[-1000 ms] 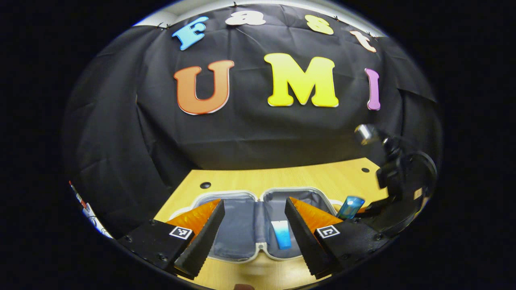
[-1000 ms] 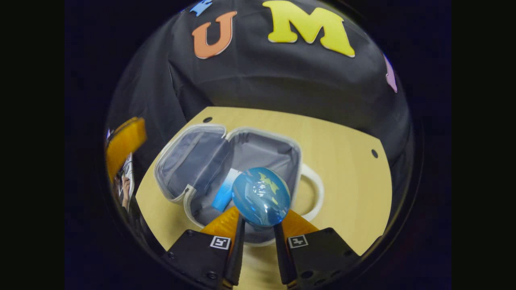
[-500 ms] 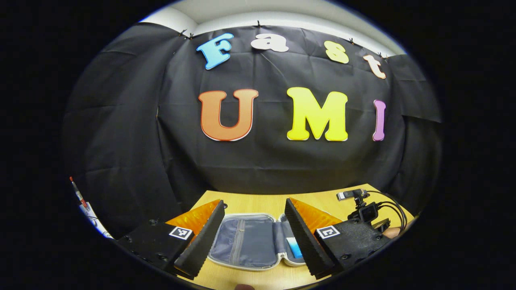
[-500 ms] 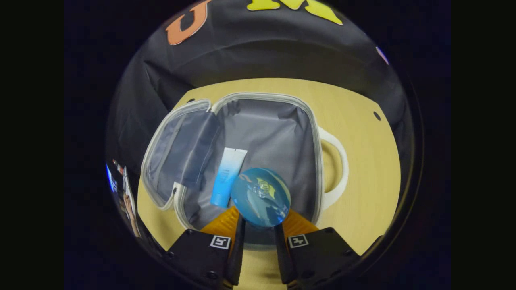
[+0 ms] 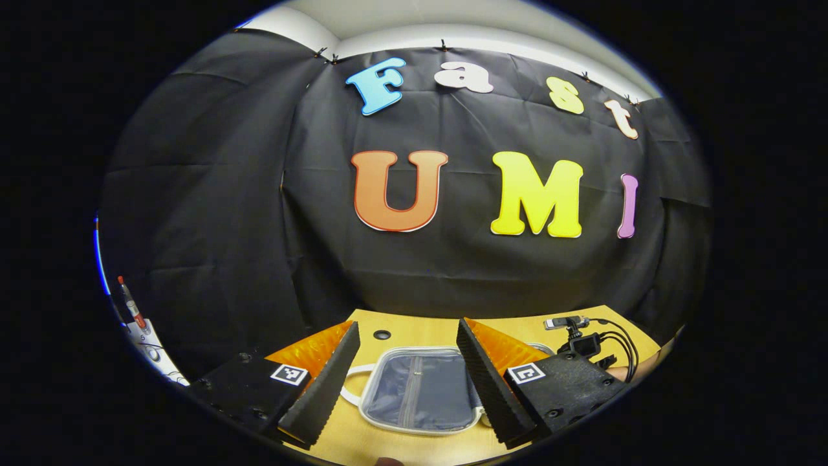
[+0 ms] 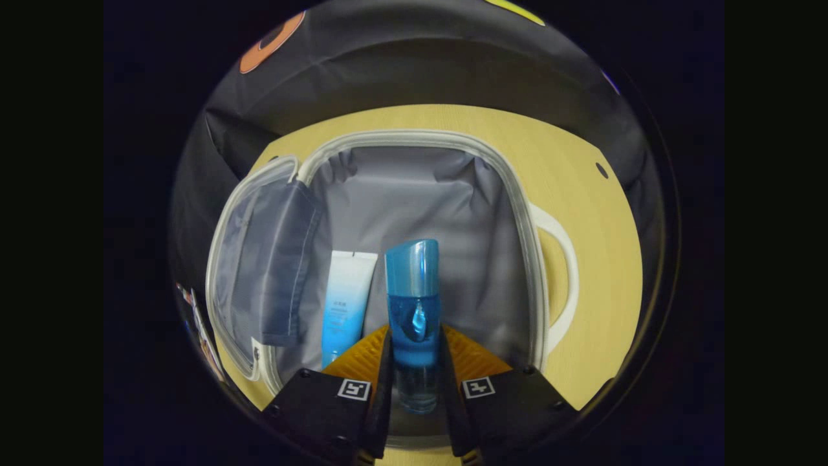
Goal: First open the suitcase, pack the skin care products into it, and then close the suitcase.
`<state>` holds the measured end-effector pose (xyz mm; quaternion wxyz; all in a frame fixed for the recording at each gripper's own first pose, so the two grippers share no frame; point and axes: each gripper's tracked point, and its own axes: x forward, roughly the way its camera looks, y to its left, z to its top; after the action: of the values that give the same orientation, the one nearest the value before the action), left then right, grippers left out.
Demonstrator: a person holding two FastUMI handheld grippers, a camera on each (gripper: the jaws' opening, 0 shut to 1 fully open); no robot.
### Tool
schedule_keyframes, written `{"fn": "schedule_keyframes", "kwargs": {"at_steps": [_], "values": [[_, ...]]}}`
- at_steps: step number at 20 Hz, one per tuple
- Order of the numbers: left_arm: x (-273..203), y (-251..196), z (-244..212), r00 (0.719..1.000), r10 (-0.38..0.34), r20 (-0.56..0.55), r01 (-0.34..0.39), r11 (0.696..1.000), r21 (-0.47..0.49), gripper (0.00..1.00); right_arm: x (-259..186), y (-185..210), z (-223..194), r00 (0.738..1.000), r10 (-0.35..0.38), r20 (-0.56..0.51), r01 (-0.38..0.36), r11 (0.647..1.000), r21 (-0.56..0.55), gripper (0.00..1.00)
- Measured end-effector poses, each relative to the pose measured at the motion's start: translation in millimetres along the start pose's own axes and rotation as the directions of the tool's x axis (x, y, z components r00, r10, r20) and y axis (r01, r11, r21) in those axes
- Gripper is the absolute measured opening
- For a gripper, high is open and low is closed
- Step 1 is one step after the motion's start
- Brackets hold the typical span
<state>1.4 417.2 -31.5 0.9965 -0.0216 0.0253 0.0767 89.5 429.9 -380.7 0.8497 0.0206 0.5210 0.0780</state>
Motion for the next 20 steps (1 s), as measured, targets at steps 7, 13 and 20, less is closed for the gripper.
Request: {"fn": "schedule_keyframes", "kwargs": {"at_steps": [7, 13, 20], "values": [[28, 36, -35, 0.998, -0.007, -0.061, 0.001, 0.994, -0.105, 0.96, -8, 2, 2, 0.999, 0.028, 0.026, -0.027, 0.999, -0.03, 0.48], [72, 98, -85, 0.988, 0.039, -0.152, -0.071, 0.976, -0.208, 0.98, -98, -25, 43, 0.954, 0.062, 0.294, -0.041, 0.996, -0.079, 0.81], [114, 126, -184, 0.928, 0.006, -0.373, -0.16, 0.909, -0.385, 0.99, -268, -105, 68, 0.761, 0.041, 0.648, 0.031, 0.995, -0.1, 0.82]]}}
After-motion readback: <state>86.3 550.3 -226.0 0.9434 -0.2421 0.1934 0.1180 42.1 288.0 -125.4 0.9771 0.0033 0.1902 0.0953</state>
